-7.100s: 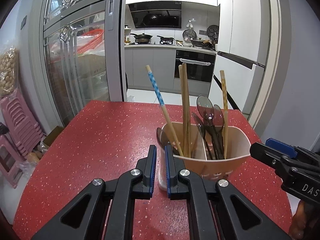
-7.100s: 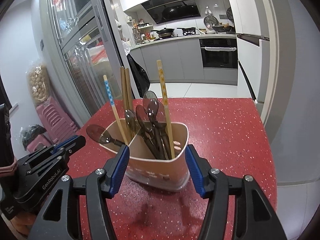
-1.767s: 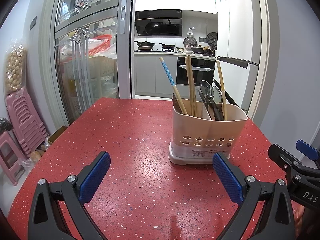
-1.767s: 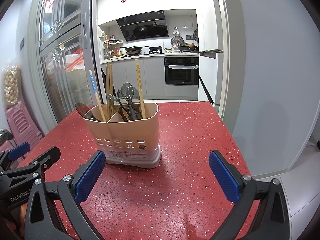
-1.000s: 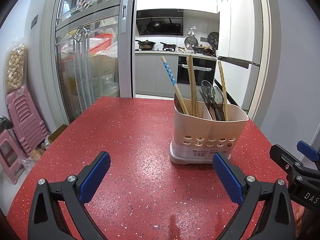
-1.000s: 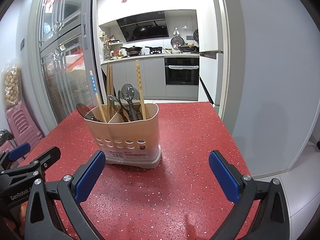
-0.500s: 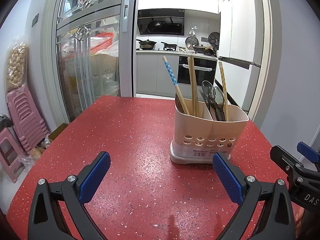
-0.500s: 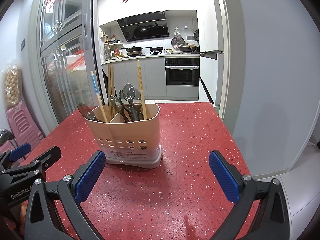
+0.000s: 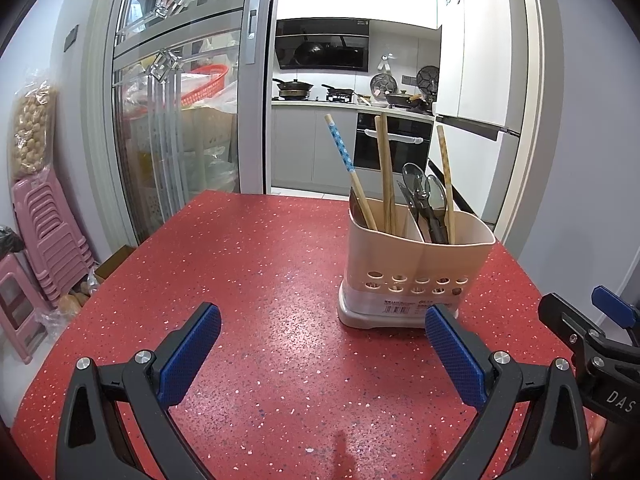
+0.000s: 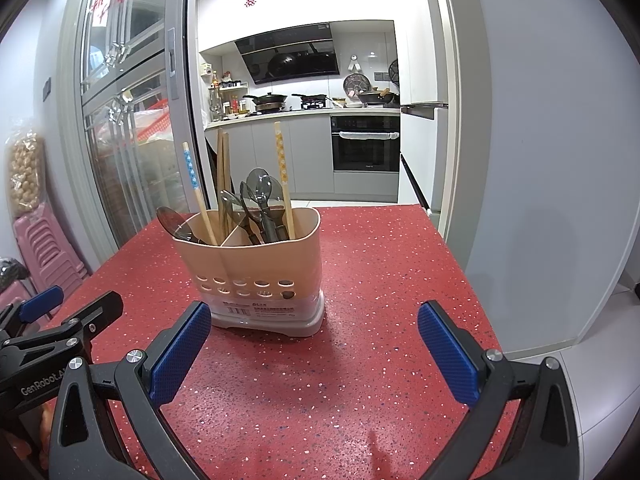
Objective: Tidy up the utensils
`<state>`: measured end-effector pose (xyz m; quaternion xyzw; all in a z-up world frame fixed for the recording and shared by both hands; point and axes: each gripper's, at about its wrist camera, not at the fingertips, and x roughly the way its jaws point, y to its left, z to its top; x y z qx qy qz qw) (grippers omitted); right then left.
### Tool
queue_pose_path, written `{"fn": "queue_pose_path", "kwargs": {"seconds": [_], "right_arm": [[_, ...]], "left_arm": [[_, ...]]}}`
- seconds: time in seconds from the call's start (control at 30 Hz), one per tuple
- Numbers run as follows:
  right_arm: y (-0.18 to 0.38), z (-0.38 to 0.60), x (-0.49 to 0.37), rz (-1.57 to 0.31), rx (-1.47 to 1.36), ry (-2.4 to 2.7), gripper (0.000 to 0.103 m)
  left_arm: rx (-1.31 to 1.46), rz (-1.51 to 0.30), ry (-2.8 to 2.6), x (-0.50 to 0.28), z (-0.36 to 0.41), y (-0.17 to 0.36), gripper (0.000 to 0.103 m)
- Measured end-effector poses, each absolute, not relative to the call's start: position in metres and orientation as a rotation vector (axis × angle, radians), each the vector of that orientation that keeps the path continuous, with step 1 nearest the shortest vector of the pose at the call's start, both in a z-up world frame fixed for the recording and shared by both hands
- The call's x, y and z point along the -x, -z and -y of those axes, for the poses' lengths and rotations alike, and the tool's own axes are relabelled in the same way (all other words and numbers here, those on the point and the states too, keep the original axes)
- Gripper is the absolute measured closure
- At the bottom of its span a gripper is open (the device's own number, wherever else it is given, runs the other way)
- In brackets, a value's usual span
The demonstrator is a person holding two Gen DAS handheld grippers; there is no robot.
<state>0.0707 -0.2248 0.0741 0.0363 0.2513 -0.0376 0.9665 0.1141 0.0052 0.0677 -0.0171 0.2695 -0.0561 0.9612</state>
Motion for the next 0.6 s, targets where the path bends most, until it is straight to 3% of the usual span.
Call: {"fn": "queue_pose_path", "kwargs": {"seconds": [0.6], "right_arm": [[-0.0759, 0.2235, -0.0688, -0.509, -0.075, 0.073, 0.0]], "left_arm": [[0.016, -0.539, 0.111, -0.1128, 0.0016, -0.0691, 0.0]]}}
